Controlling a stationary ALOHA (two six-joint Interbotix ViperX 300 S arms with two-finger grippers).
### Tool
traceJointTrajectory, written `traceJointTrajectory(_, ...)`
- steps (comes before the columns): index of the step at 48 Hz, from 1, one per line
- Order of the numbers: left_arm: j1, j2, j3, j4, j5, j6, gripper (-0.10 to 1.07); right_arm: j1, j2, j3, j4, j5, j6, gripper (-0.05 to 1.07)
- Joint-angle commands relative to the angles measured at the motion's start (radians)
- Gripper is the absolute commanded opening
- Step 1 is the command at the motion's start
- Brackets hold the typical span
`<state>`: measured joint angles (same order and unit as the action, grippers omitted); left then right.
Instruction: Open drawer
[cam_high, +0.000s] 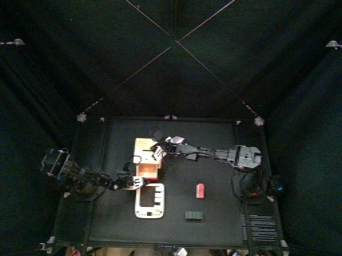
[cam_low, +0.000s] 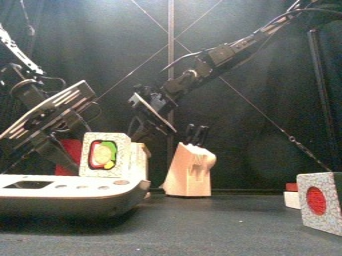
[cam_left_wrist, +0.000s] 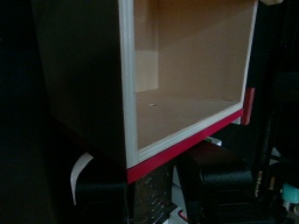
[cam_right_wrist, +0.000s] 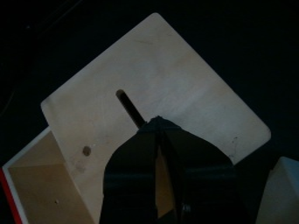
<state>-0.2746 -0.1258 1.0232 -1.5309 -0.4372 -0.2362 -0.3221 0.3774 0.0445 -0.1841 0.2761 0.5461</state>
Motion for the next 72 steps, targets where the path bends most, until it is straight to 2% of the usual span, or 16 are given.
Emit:
traceJointTrajectory(1, -0.011, -0.014, -0.018, 0.003, 0.003, 0.0, 0.51, -0.008, -0.015, 0.002, 0.002, 0.012, 0.002, 0.44)
traceJointTrajectory(23, -0.012, -0.025, -0.005, 0.003, -0.002, 0.0, 0.55, -0.008, -0.015, 0.002, 0.002, 0.012, 0.002, 0.44)
traceJointTrajectory(28, -0.012, -0.025, -0.008, 0.003, -0.002, 0.0, 0.61, -0.008, -0.015, 0.0, 0.002, 0.012, 0.002, 0.44)
traceJointTrajectory(39, -0.015, -0.029, -0.014, 0.008, 0.005, 0.002, 0.82, -0.008, -0.015, 0.002, 0.002, 0.012, 0.002, 0.44)
traceJointTrajectory(46, -0.018, -0.04, -0.014, 0.018, 0.005, 0.002, 0.89, -0.008, -0.015, 0.003, 0.002, 0.012, 0.0, 0.44)
traceJointTrajectory(59, -0.041, -0.064, -0.025, 0.021, 0.005, 0.002, 0.9, -0.008, -0.017, 0.0, 0.002, 0.009, 0.002, 0.44)
traceJointTrajectory(72, -0.074, -0.11, 0.017, 0.0, 0.032, 0.002, 0.9, -0.006, -0.017, -0.006, 0.002, 0.009, 0.002, 0.44)
